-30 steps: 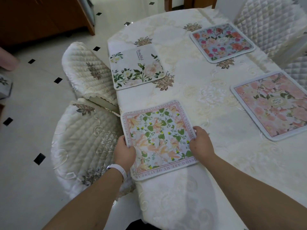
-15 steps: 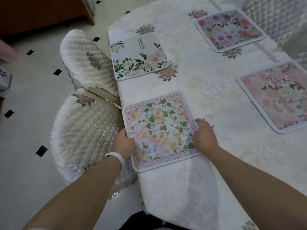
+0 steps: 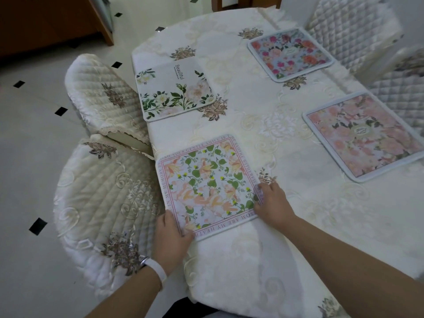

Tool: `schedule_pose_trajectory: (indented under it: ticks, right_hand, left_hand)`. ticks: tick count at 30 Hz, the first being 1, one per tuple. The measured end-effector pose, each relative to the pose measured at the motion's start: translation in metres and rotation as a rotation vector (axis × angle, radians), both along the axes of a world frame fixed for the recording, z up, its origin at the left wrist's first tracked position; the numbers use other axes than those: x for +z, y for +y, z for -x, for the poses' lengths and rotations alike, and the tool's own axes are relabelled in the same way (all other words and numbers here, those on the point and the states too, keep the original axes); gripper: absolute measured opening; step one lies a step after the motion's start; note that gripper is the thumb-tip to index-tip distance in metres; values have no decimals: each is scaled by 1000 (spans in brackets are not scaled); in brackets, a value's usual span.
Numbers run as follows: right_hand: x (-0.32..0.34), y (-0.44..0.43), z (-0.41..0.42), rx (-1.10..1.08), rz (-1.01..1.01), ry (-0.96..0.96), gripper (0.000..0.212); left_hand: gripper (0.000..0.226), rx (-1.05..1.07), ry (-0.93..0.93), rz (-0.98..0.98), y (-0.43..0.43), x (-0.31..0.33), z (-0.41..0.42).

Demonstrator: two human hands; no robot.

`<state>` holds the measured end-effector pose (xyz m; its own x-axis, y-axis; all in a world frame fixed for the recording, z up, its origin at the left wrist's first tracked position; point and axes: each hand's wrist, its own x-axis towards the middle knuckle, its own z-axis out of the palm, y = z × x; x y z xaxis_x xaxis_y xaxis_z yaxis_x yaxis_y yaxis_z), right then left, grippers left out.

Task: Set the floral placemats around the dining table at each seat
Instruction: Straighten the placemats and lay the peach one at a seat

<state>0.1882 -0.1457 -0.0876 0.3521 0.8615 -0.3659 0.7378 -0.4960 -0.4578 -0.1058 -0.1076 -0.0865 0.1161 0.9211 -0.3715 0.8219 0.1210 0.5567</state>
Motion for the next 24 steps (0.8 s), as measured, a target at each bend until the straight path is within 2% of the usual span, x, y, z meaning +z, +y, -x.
schedule_pose_trajectory:
  ticks: [4, 8, 13, 18, 24]
  right_hand:
    - [6, -10, 0, 75, 61, 20, 68]
    - [10, -7, -1, -56, 64, 116, 68]
    - [6, -10, -1, -11, 52, 51, 57]
    - [3, -15, -2, -1, 66, 43, 62]
    - [2, -20, -10, 137, 97, 32, 72]
  left_hand:
    - [75, -70, 30, 40, -5, -6, 5]
    - [98, -66, 43, 102, -8, -11, 8]
    - [98, -112, 14, 52, -12, -7, 6]
    - [93, -128, 7, 33, -16, -4, 8]
    - [93, -131, 15, 55, -16, -6, 6]
